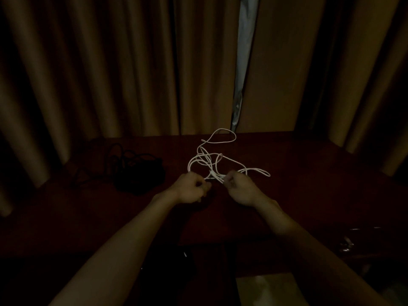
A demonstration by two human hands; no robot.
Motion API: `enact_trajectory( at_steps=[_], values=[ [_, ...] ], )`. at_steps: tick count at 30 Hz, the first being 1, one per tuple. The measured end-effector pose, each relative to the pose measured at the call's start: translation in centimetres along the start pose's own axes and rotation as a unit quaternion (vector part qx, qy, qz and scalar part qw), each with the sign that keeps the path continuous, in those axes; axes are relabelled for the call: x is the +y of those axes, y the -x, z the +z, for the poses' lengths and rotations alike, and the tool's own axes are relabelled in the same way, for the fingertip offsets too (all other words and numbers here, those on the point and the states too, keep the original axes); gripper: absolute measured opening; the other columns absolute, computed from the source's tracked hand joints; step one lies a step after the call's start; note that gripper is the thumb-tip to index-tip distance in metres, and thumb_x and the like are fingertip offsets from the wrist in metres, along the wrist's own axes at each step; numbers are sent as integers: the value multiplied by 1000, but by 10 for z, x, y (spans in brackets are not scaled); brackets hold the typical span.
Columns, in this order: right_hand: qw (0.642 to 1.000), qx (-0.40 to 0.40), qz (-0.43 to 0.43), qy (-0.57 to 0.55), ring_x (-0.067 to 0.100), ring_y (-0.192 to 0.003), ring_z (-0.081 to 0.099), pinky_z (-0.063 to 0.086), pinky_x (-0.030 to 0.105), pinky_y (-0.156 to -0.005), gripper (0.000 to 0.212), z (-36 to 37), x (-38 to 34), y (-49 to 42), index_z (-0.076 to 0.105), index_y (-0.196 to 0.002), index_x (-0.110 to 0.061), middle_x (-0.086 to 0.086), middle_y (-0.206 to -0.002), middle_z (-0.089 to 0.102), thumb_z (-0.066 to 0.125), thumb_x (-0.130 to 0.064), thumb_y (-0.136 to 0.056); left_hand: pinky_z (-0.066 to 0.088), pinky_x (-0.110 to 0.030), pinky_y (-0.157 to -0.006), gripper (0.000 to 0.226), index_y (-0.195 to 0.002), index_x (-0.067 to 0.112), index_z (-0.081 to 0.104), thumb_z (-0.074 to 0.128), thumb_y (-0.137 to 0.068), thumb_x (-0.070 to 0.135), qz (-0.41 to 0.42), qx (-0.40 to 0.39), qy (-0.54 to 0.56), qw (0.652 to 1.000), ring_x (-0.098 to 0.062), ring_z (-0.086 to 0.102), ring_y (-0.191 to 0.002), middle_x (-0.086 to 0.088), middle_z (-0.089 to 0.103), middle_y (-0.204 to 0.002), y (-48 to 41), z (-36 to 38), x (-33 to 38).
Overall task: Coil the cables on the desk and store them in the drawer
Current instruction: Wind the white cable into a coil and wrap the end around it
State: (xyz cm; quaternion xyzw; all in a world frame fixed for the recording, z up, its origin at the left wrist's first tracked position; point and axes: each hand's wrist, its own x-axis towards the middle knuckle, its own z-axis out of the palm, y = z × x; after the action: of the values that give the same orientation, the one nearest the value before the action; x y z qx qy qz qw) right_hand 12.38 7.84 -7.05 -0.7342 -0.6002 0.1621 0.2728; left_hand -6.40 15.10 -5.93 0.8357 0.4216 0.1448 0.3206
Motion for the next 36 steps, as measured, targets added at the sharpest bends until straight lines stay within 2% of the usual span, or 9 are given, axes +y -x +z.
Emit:
enact_trajectory(
  at_steps=[3, 7, 11, 16, 20, 23, 29, 33, 36],
  values=[
    [991, 12, -45, -124, 12, -71, 61, 47, 33, -68, 6, -2, -18, 2, 61, -97, -19, 0, -82, 66, 60, -13, -99, 49, -22, -55, 40, -88, 13, 69, 51, -103, 46, -20, 36, 98, 994, -11, 71, -61, -1, 73, -79, 0, 8, 13],
    [977, -4, -103, -186, 21, -86, 66, 53, 39, -78, 28, -3, -38, 4, 59, -122, -11, 9, -99, 69, 65, -10, -95, 55, -36, -67, 37, -82, 11, 70, 53, -103, 36, -3, 173, 47, 984, -21, 71, -70, -5, 72, -74, -3, -2, 21],
    [991, -9, -122, 49, 30, -143, 37, 34, 42, -118, 74, -7, -38, -4, 41, -152, -19, 8, -156, 37, 76, -25, -87, 47, -33, -67, 38, -73, 25, 59, 45, -104, 42, -38, 249, -7, 968, -24, 65, -75, -2, 67, -78, 2, -25, 24],
    [959, -128, -32, 249, 40, -144, 28, 38, 52, -114, 84, -7, -53, -4, 29, -156, -26, 5, -161, 27, 74, -40, -87, 52, -37, -69, 30, -87, 13, 55, 37, -109, 25, 9, 232, 233, 944, -23, 65, -74, -5, 67, -79, 7, -45, 33],
    [978, -50, -161, 124, 27, -139, 43, 43, 43, -109, 65, -9, -67, -10, 46, -148, -23, 3, -150, 47, 70, -40, -90, 49, -30, -53, 26, -91, 12, 49, 36, -110, 24, -5, 238, 424, 874, -11, 47, -51, 2, 46, -64, 15, -61, 47],
    [976, -118, -167, 76, 17, -104, 66, 46, 25, -82, 26, -19, -71, -7, 69, -121, -17, 2, -113, 72, 64, -28, -98, 28, -21, -40, 30, -88, 15, 49, 34, -110, 29, 6, 271, 456, 848, -6, 34, -45, 6, 42, -60, 20, -86, 55],
    [978, -25, -204, 25, 20, -78, 65, 48, 36, -69, 24, -36, -85, -3, 64, -80, -20, -1, -77, 66, 57, -25, -102, 30, -21, -40, 32, -89, 13, 55, 35, -110, 28, 25, 276, 317, 907, -4, 39, -45, 6, 47, -60, 31, -106, 56],
    [961, 92, -262, 5, 15, -84, 69, 54, 38, -76, 17, -58, -111, -4, 72, -101, -28, -7, -85, 73, 57, -37, -99, 46, -24, -52, 30, -92, 12, 58, 36, -110, 23, 34, 258, 272, 926, -19, 67, -69, -7, 67, -82, 35, -107, 59],
    [936, 155, -308, 67, 12, -76, 66, 48, 33, -67, 20, -72, -130, -5, 72, -104, -31, -15, -72, 65, 56, -42, -99, 47, -23, -44, 30, -99, 8, 59, 33, -111, 19, 30, 198, 297, 934, -17, 71, -58, -12, 69, -86, 43, -104, 72]
  ],
)
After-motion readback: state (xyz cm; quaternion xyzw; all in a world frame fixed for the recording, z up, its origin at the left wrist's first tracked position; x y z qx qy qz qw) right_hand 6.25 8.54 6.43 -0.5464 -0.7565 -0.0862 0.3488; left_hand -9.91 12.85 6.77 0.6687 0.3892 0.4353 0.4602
